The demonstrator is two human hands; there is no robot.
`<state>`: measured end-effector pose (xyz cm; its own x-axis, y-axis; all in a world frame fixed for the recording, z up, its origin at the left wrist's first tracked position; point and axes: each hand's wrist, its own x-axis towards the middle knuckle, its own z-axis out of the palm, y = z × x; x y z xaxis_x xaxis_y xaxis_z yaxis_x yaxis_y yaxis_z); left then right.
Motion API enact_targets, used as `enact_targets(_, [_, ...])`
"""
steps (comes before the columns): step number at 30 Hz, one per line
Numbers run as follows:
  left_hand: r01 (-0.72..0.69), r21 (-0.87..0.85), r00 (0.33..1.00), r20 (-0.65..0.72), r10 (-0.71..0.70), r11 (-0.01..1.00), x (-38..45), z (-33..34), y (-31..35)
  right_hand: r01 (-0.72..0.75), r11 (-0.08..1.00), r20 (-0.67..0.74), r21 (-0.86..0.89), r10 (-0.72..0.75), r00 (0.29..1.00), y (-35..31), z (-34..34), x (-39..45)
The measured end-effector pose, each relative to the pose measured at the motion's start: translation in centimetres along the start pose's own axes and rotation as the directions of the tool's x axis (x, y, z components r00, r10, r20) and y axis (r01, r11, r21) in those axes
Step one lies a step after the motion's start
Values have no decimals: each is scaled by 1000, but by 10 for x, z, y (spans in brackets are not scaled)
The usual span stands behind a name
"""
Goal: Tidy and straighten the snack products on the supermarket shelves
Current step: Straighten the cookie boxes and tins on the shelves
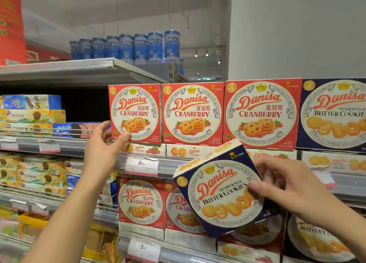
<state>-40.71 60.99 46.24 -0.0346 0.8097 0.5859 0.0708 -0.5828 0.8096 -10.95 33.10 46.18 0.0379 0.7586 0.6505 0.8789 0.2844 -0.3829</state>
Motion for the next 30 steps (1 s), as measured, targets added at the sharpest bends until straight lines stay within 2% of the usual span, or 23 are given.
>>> enact_targets(9, [-35, -2, 999, -33, 35, 999, -7, 12, -1, 8, 1000, 0, 18, -8, 1000, 2, 0, -1])
enact_targets(15, [-31, 86, 999, -28, 34, 996, -8, 12, -3, 23, 999, -11, 26, -22, 1000, 6, 3, -1])
enact_targets(22, [-48, 191, 997, 66, 36, 980, -13, 5, 3, -4, 999, -17, 53, 5, 1000, 5, 4, -3])
enact_targets(23, [-41, 227, 999, 35, 34, 973, -16, 5, 5, -8, 998, -24, 67, 10, 1000, 7, 5, -4])
enact_targets(25, [-88, 289, 992, -61, 110, 953, -30, 7, 14, -21, 995, -48, 100, 26, 999, 9, 5, -7])
enact_targets(27, [-247, 290, 945, -138, 296, 925, -52, 14, 29, -51, 986, -81, 160, 65, 995, 11, 6, -10])
enact_targets(28, [-335, 266, 915, -136, 379, 904, -65, 18, 37, -70, 978, -97, 195, 91, 991, 11, 5, -13])
enact_targets(30, [-421, 175, 901, -35, 433, 890, -91, 28, 54, -100, 960, -118, 262, 135, 984, 12, 4, -20])
